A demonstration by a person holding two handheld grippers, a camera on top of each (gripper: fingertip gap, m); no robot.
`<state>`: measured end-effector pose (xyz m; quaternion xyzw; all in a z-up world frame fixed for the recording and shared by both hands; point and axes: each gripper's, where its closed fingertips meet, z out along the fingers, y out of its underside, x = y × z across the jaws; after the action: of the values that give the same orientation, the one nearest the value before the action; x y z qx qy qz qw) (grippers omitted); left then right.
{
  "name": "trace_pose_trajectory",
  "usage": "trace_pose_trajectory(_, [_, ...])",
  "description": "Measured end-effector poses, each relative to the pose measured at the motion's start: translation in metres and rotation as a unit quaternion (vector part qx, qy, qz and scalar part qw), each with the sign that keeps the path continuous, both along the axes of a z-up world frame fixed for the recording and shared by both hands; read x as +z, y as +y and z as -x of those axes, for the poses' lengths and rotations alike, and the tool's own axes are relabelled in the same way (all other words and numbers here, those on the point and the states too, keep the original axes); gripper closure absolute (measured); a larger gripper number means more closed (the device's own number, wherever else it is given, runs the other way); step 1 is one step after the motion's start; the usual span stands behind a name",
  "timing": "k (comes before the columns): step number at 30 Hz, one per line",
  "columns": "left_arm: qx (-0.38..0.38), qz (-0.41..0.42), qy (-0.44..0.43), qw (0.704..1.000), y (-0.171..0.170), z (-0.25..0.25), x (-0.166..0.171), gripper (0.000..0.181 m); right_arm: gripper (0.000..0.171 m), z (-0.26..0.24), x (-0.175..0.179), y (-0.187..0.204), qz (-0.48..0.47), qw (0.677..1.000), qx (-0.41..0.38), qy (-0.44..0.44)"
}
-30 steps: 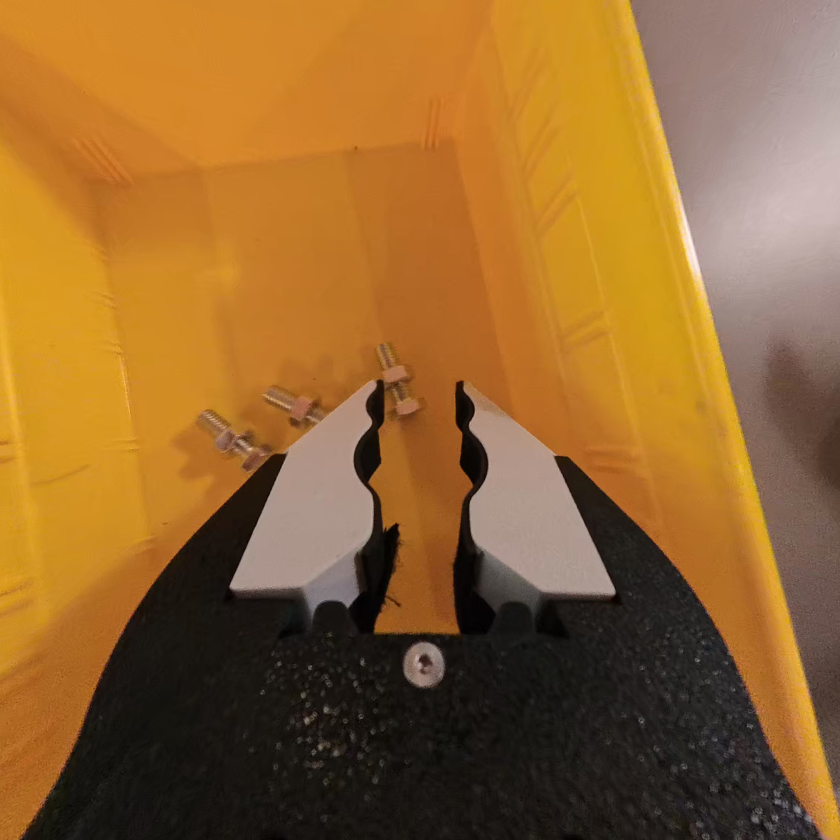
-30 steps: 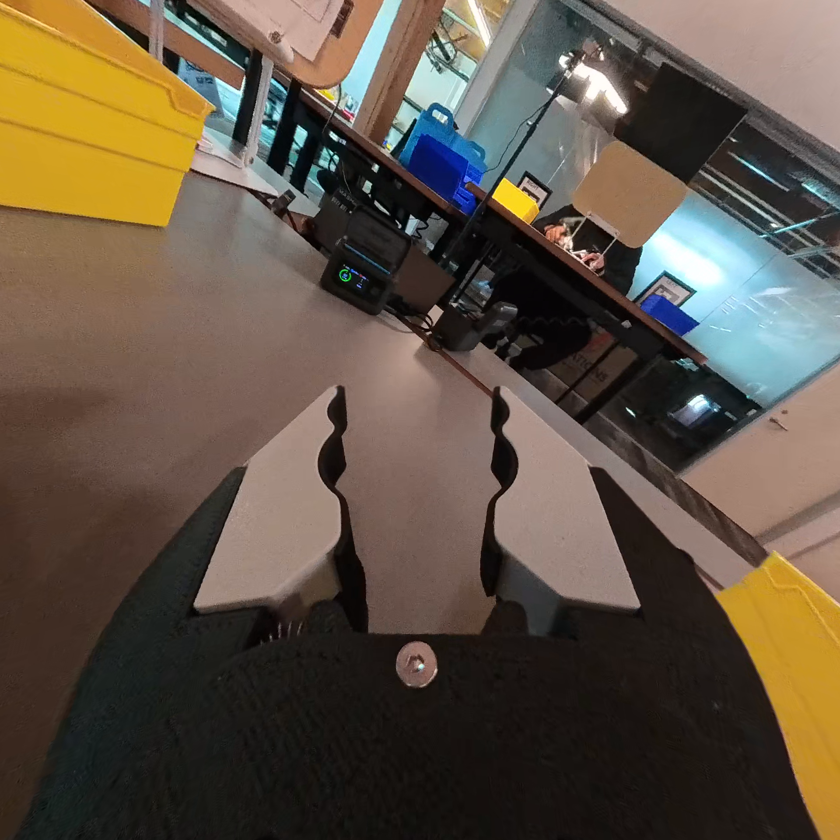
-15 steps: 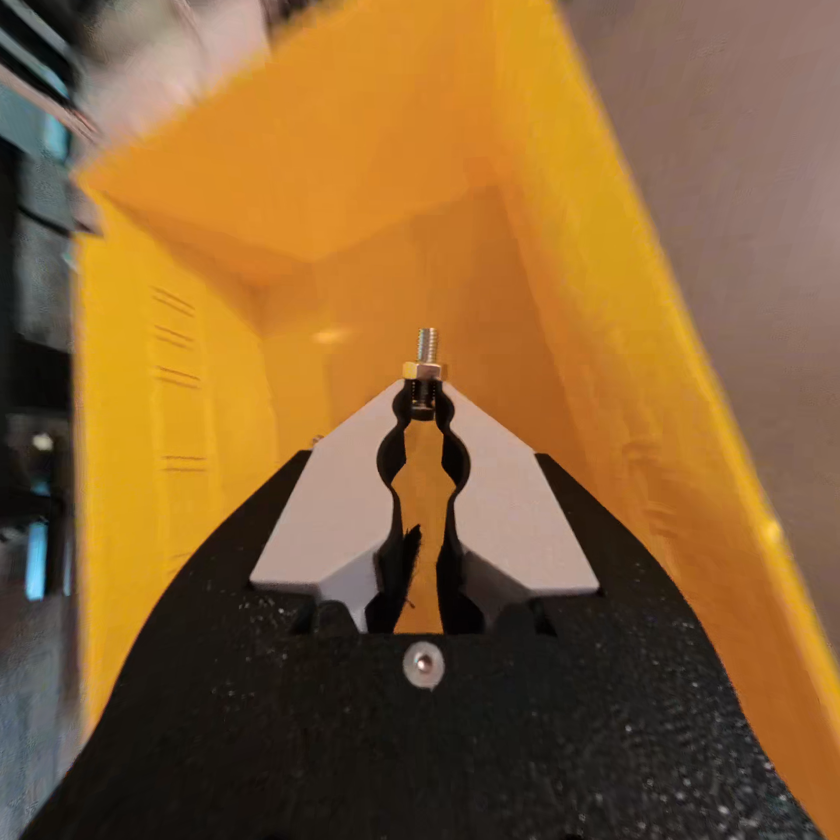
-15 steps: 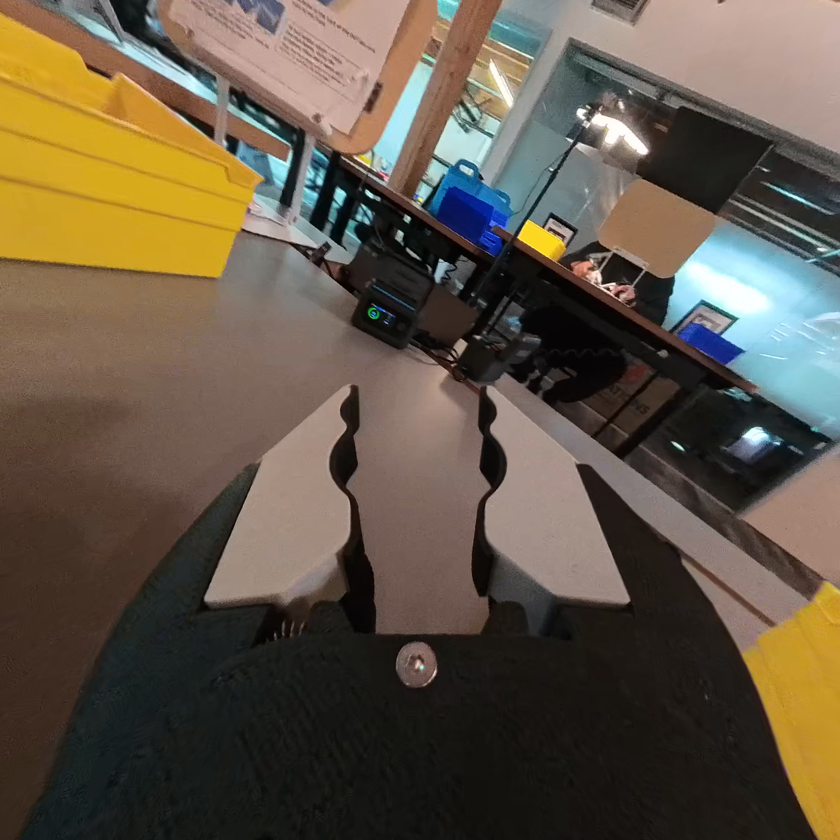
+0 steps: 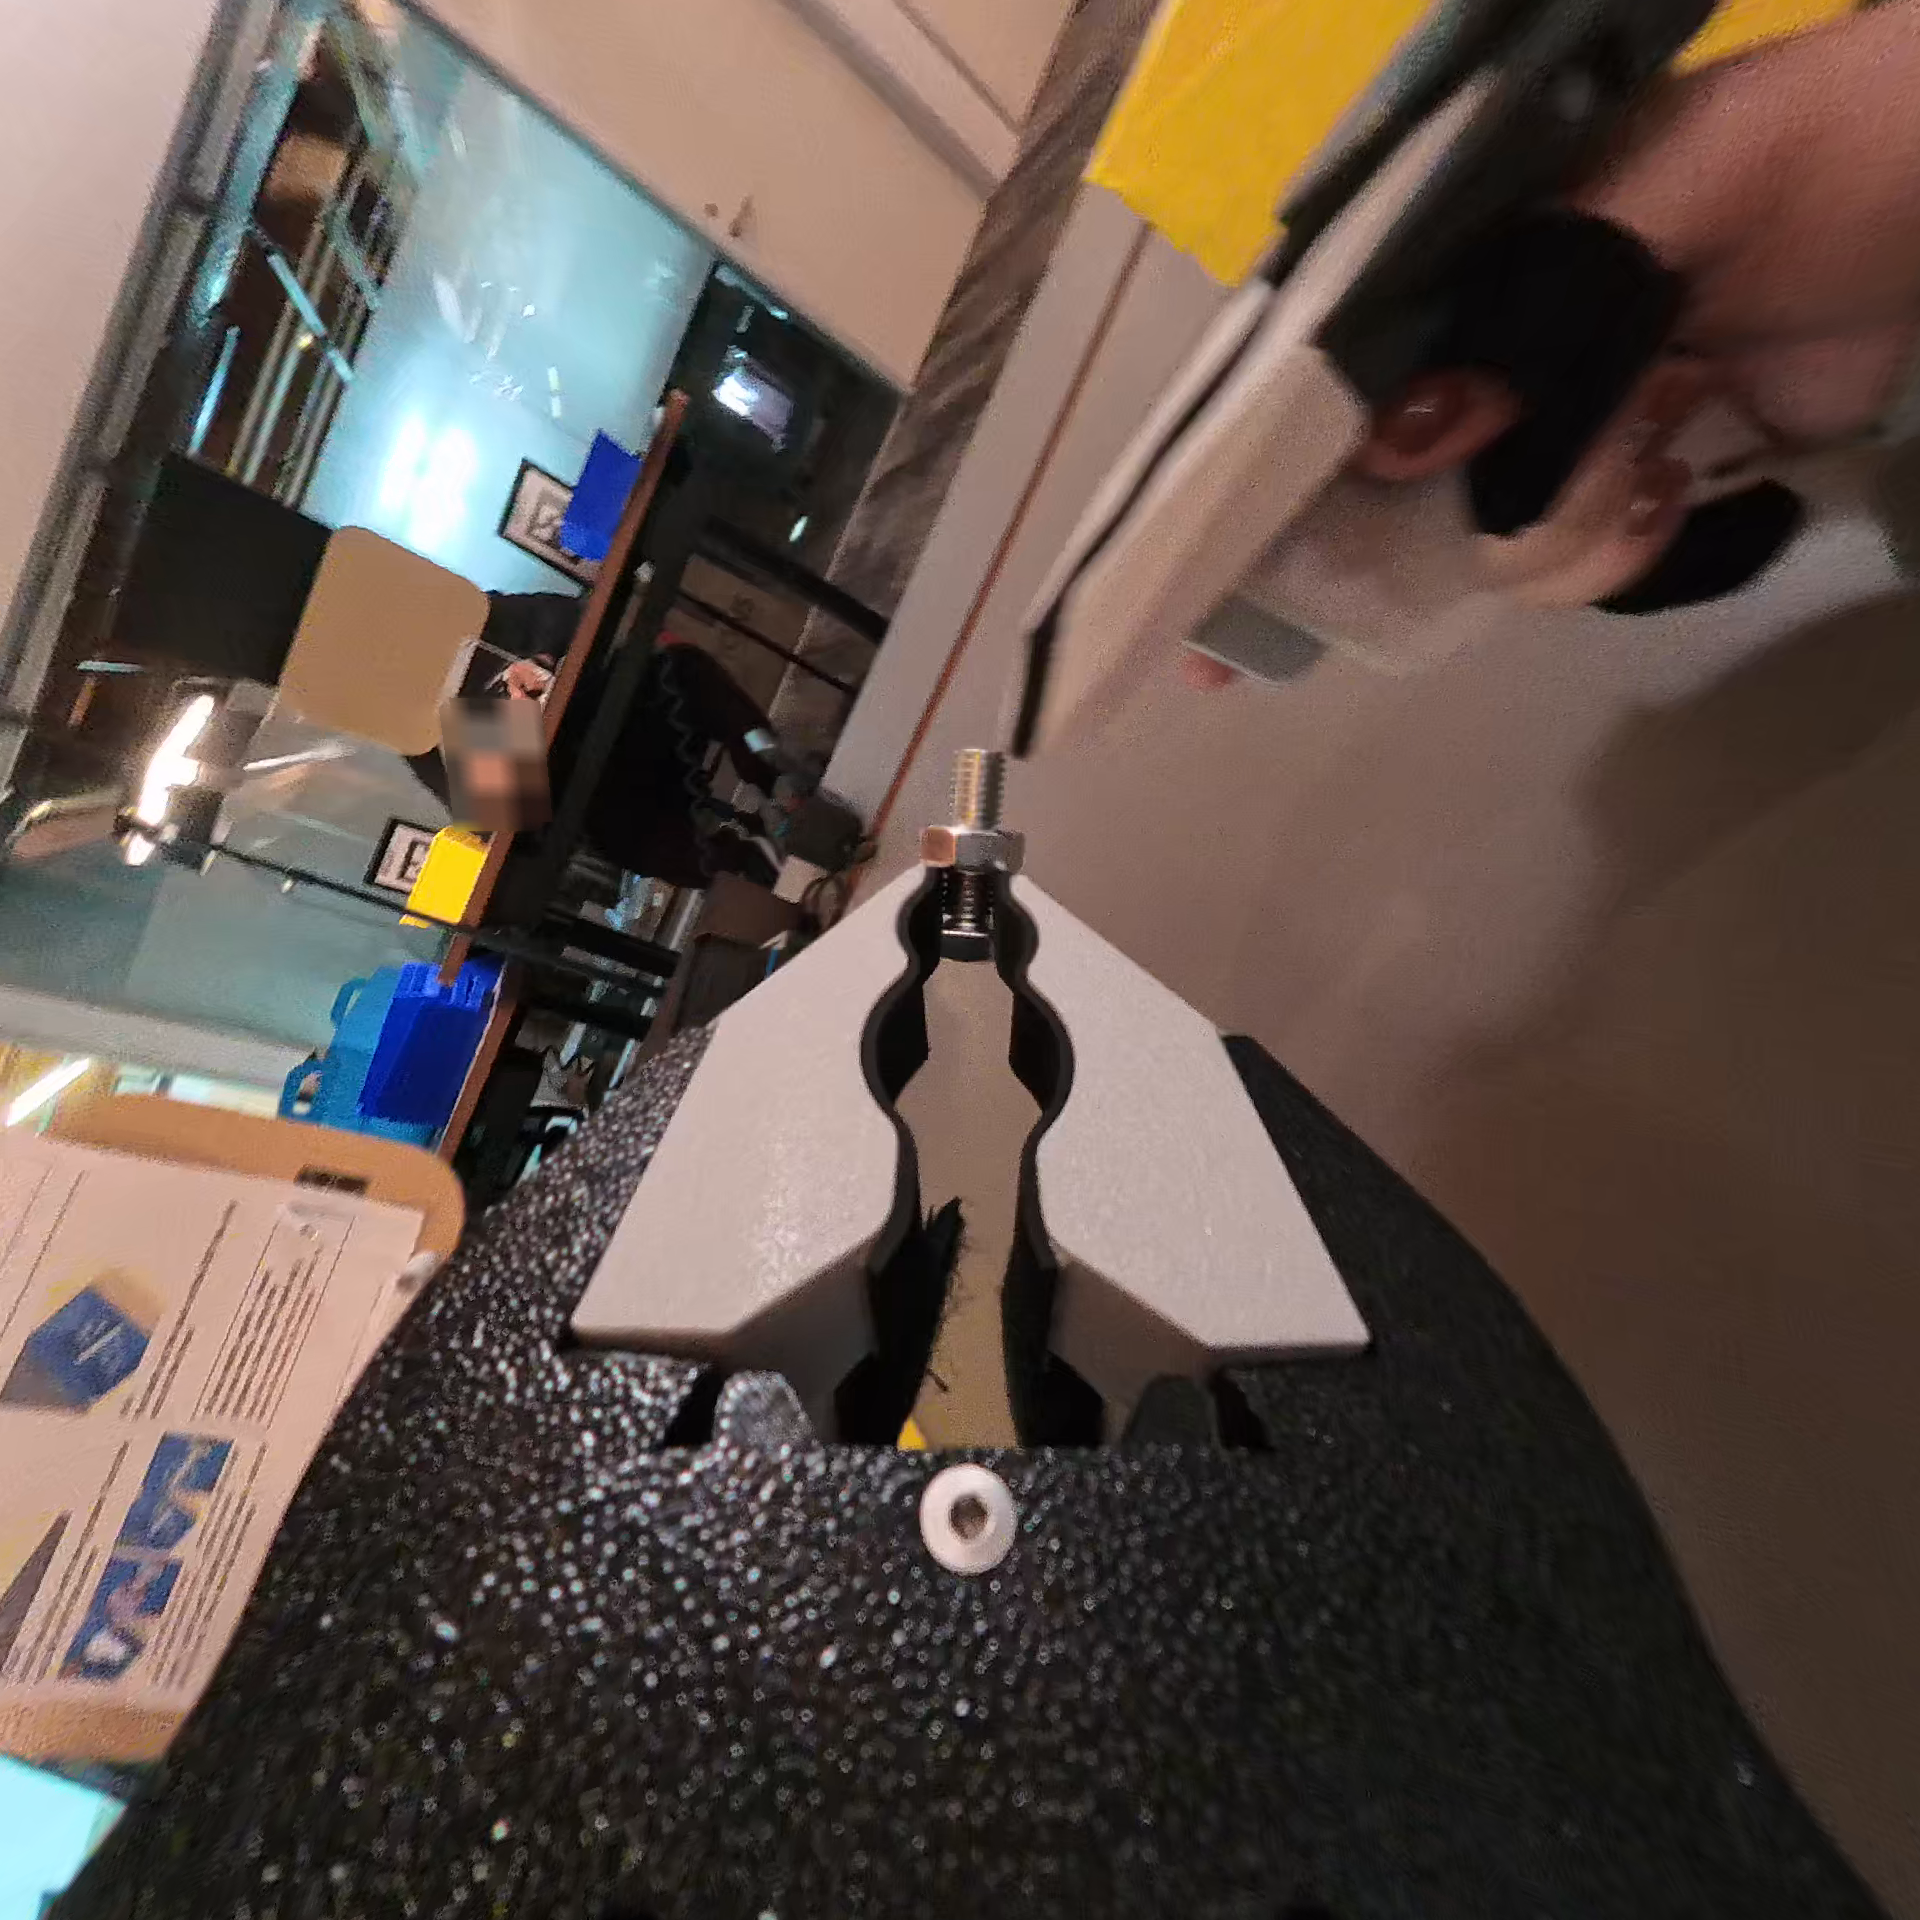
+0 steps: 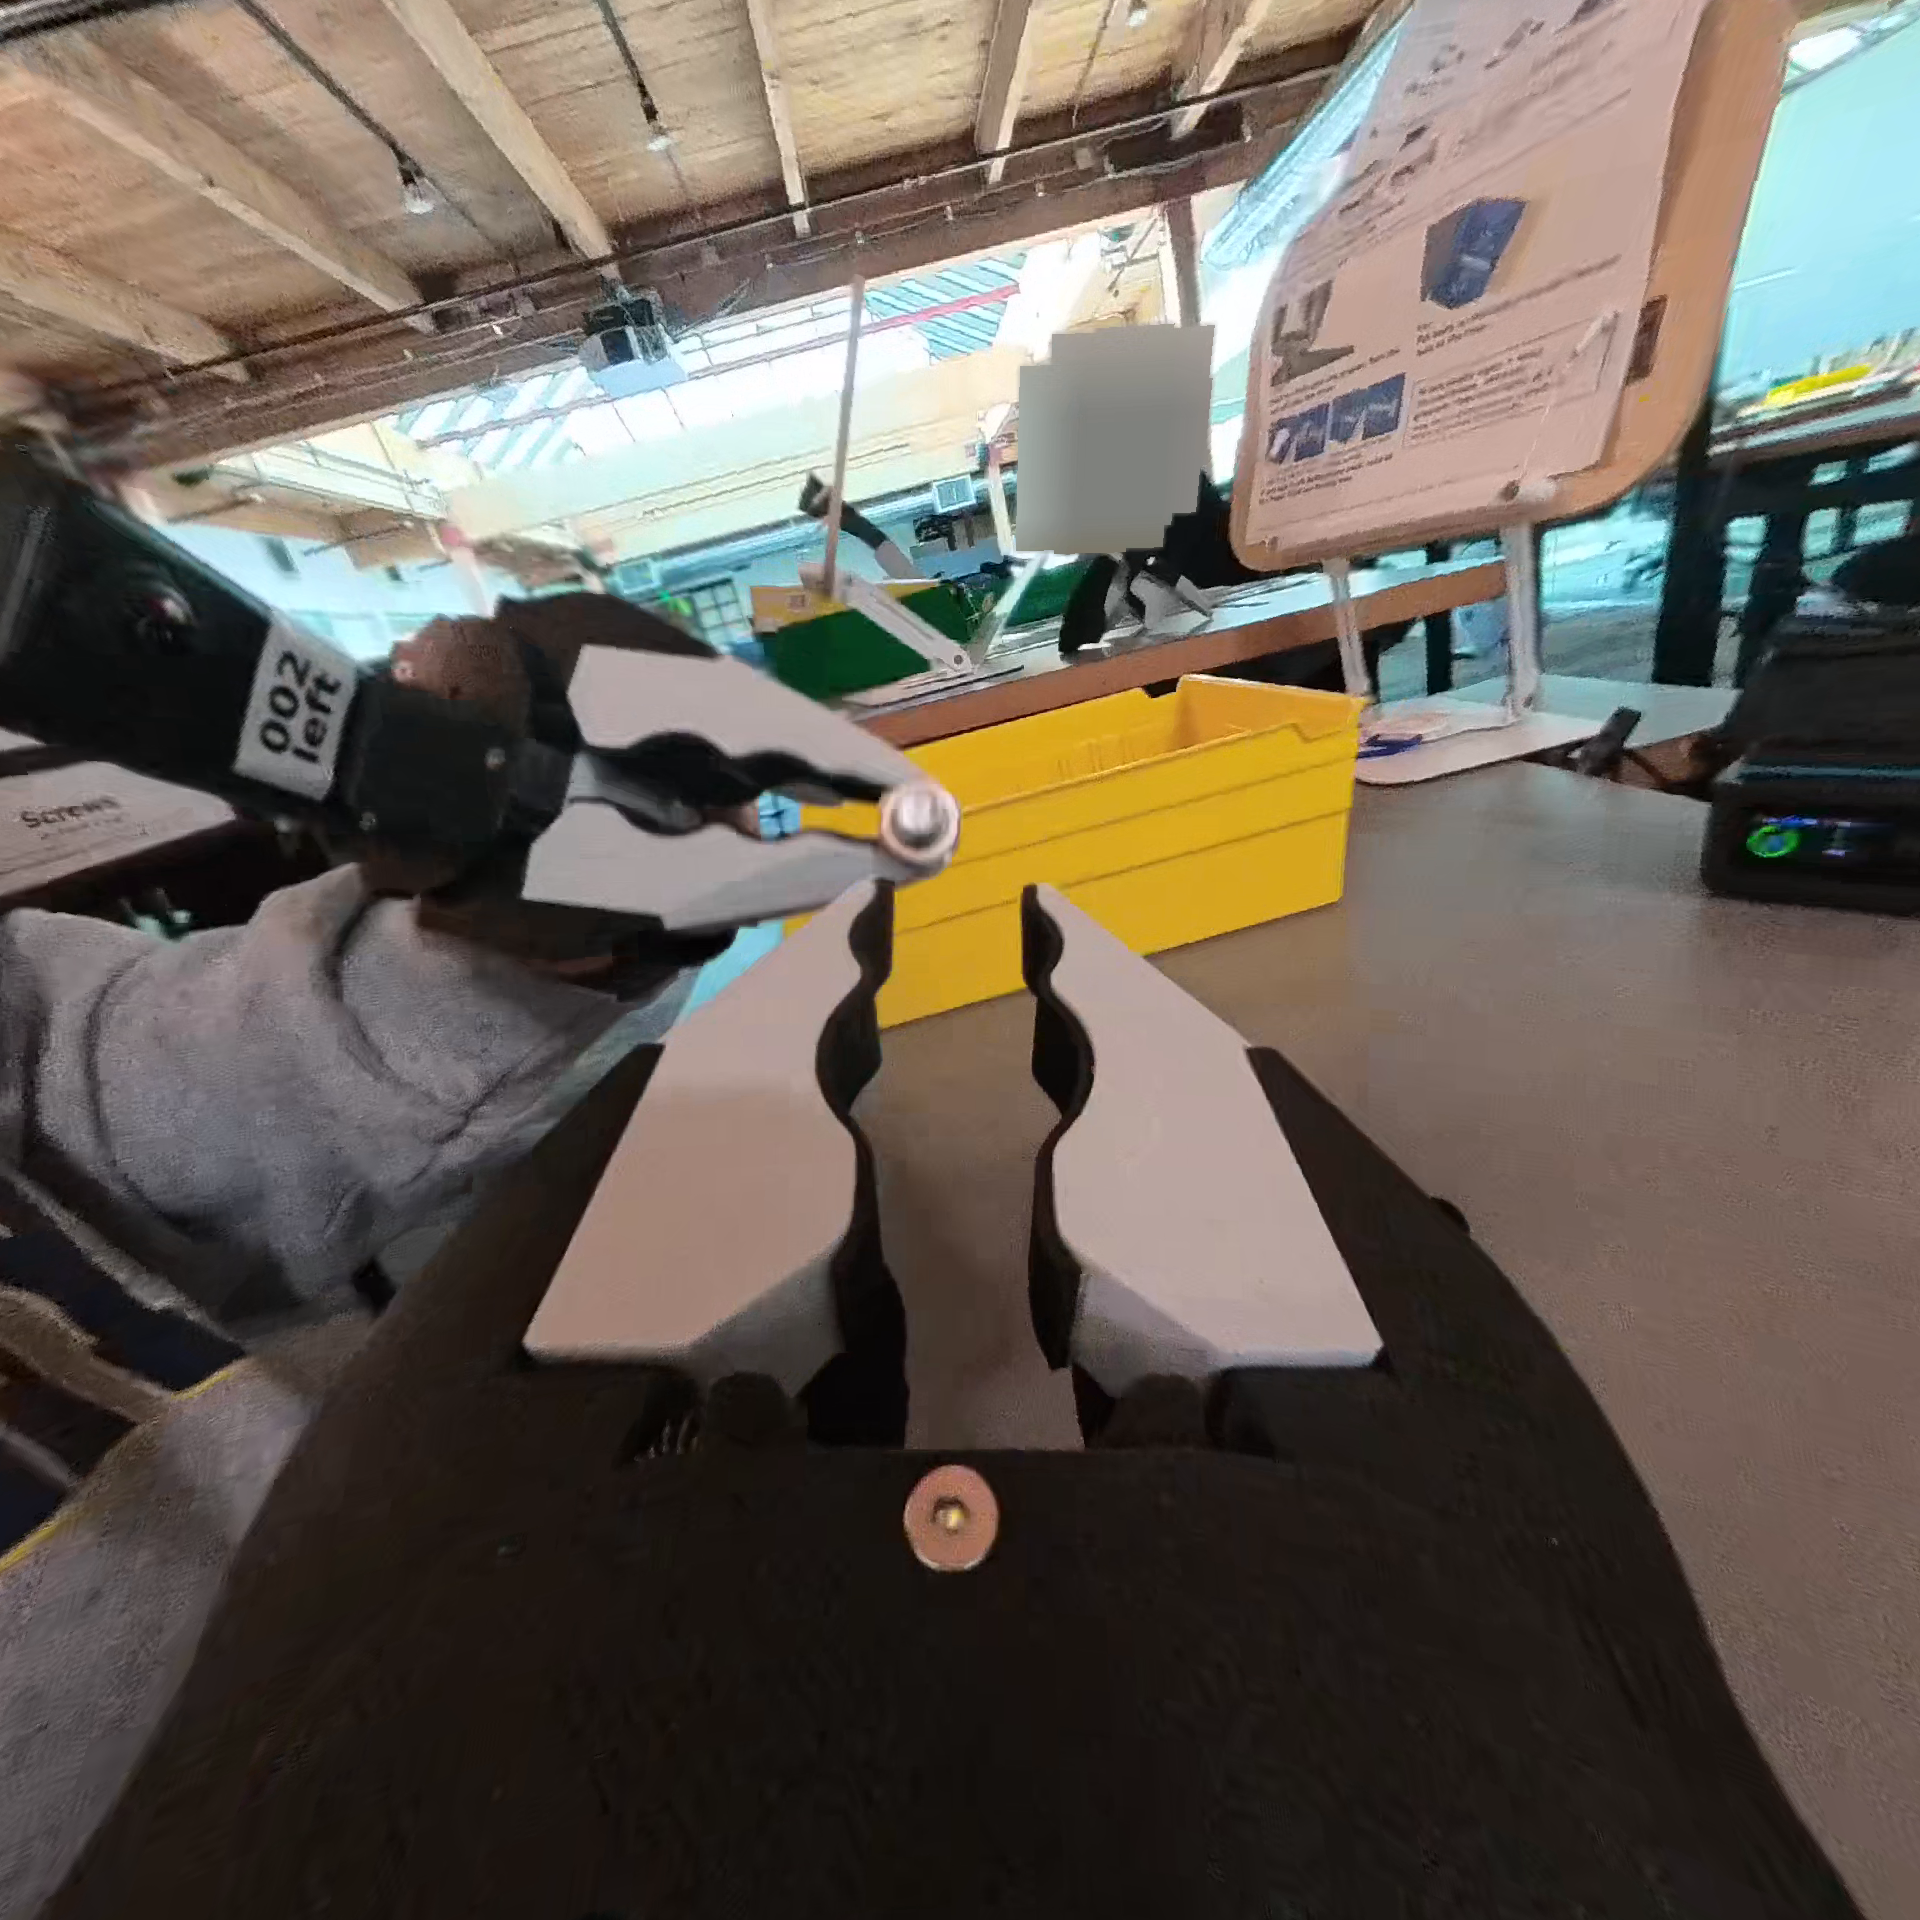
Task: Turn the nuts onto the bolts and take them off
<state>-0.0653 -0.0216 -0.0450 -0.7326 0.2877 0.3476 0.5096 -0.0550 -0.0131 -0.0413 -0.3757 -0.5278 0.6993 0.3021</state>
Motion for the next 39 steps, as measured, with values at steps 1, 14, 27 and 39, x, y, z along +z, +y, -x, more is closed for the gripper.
trace_pose_trajectory(1, [-0.005,0.01,0.005,1.0,0.004,-0.006,-0.009,0.174,0.152,-0.001,0.0,0.002,-0.02,1.0,-0.016,0.007])
trace_pose_trajectory(14, [0.001,0.018,-0.118,0.993,0.025,-0.003,-0.058,0.174,0.171,0.001,-0.03,0.017,-0.048,0.997,-0.006,-0.064])
trace_pose_trajectory(27, [-0.009,-0.006,-0.117,0.993,0.03,-0.006,-0.062,0.174,0.161,0.004,-0.054,0.017,0.0,0.99,0.036,-0.135])
trace_pose_trajectory(39, [-0.043,0.023,-0.189,0.981,0.033,-0.013,-0.08,0.164,0.163,-0.007,-0.059,0.02,-0.042,0.988,0.072,-0.129])
